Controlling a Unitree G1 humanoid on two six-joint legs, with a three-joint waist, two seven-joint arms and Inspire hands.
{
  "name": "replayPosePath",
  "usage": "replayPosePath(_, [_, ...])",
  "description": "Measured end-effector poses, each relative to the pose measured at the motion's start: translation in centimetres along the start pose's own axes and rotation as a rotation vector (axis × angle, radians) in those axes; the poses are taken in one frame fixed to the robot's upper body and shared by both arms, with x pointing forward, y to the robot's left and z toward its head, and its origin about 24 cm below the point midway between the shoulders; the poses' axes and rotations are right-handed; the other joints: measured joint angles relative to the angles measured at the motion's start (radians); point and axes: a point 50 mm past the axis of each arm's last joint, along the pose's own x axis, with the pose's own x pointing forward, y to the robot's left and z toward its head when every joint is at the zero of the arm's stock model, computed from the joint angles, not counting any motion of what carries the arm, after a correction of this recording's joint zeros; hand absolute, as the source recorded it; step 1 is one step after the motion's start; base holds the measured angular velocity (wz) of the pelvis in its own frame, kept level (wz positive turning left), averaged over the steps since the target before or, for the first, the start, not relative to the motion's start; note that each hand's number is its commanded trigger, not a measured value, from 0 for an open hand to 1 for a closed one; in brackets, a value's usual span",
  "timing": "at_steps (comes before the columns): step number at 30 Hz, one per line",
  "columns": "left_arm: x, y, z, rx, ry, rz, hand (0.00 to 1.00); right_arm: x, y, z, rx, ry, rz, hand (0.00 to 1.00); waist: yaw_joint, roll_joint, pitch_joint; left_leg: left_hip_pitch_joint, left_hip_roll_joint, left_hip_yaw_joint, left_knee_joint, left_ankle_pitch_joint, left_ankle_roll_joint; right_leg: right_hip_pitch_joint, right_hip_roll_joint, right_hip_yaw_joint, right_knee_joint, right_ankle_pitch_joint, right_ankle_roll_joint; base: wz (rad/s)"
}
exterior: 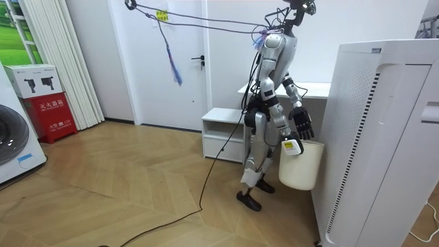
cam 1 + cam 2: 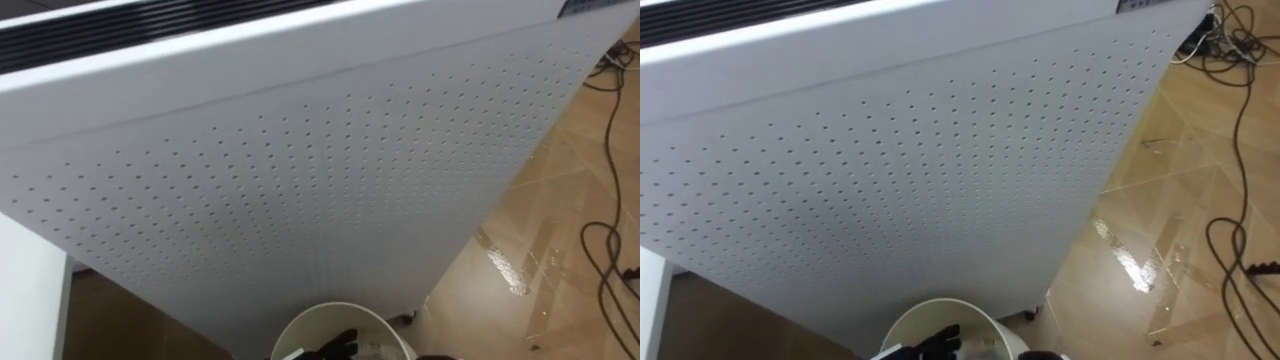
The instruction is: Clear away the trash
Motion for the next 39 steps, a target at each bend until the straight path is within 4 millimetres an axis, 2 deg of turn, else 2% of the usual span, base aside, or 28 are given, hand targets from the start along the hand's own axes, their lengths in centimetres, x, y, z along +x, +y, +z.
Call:
replayPosePath(10, [-0.4, 0.3, -1.1, -0.018, 0.045, 0.000, 0.00, -0.1, -0.3, -0.1, 0.031, 0.001, -0.016, 1.00, -0.002, -0.003, -0.0027, -0.001, 0.000, -0.002, 0.014, 0.004, -0.002, -0.002, 0.001, 0.001, 0.016, -0.001, -0.002, 0.00])
replayPosePath(16, [-1.8, 1.3, -2.7, -0.024, 0.098, 0.062, 0.00, -0.3, -0.4, -0.9, 0.039, 0.022, -0.021, 1.00, -0.002, -0.019, -0.0148, 0.019, 0.001, 0.004, 0.007, 0.006, -0.003, 0.016, 0.002, 0.000, 0.012, -0.002, -0.005, 0.01])
replayPosePath(19, [-3.2, 2.0, -5.5, -0.057, 0.193, 0.155, 0.00, -0.9, -1.1, -2.9, 0.043, 0.087, -0.048, 1.00, 0.003, -0.028, -0.0222, 0.071, -0.001, 0.003, -0.019, 0.007, -0.003, 0.067, 0.003, -0.001, -0.016, -0.002, -0.005, 0.01])
replayPosePath(20, [-3.6, 2.2, -6.0, -0.072, 0.208, 0.179, 0.00, -1.0, -1.2, -3.4, 0.044, 0.099, -0.054, 1.00, 0.005, -0.030, -0.0224, 0.083, -0.001, 0.004, -0.027, 0.008, -0.004, 0.078, 0.003, -0.002, -0.022, -0.002, -0.005, 0.00])
replayPosePath(22, [-5.2, 3.0, -8.6, -0.132, 0.285, 0.285, 0.00, -1.9, -2.0, -5.7, 0.053, 0.166, -0.089, 1.00, 0.003, -0.041, -0.0257, 0.130, -0.002, 0.000, -0.054, 0.008, -0.004, 0.125, 0.004, -0.003, -0.044, -0.003, -0.005, 0.02])
replayPosePath(24, [-6.7, 3.5, -10.2, -0.176, 0.328, 0.375, 0.00, -2.7, -2.5, -7.5, 0.061, 0.220, -0.112, 1.00, 0.003, -0.049, -0.0298, 0.158, -0.001, 0.000, -0.074, 0.008, -0.005, 0.151, 0.005, -0.003, -0.060, -0.004, -0.005, 0.00])
replayPosePath(28, [-9.9, 4.0, -13.3, -0.272, 0.398, 0.566, 0.00, -4.3, -3.8, -10.3, 0.119, 0.300, -0.206, 1.00, 0.004, -0.061, -0.0266, 0.220, -0.002, -0.001, -0.111, 0.009, -0.007, 0.211, 0.007, -0.002, -0.093, -0.006, -0.005, 0.00])
replayPosePath(31, [-10.8, 3.9, -14.6, -0.355, 0.409, 0.664, 0.00, -5.1, -4.4, -11.6, 0.161, 0.339, -0.261, 1.00, 0.007, -0.072, -0.0203, 0.253, -0.002, 0.000, -0.131, 0.009, -0.007, 0.240, 0.007, -0.002, -0.106, -0.009, -0.003, 0.00])
replayPosePath(34, [-11.0, 3.7, -15.1, -0.384, 0.410, 0.704, 0.00, -5.8, -4.5, -12.6, 0.175, 0.355, -0.279, 1.00, 0.003, -0.083, -0.0227, 0.281, -0.002, -0.001, -0.144, 0.009, -0.007, 0.270, 0.008, -0.002, -0.123, -0.009, -0.004, 0.00])
replayPosePath(37, [-11.6, 3.8, -15.5, -0.403, 0.423, 0.748, 0.00, -6.1, -4.6, -12.9, 0.171, 0.357, -0.293, 1.00, 0.005, -0.092, -0.0285, 0.294, -0.002, -0.001, -0.150, 0.008, -0.008, 0.281, 0.009, 0.002, -0.128, -0.010, -0.004, 0.00])
replayPosePath(39, [-11.9, 3.8, -15.7, -0.415, 0.431, 0.764, 0.00, -6.1, -4.6, -13.0, 0.172, 0.361, -0.297, 1.00, 0.004, -0.093, -0.0280, 0.299, -0.003, -0.003, -0.150, 0.008, -0.008, 0.288, 0.009, 0.001, -0.130, -0.010, -0.004, 0.00])
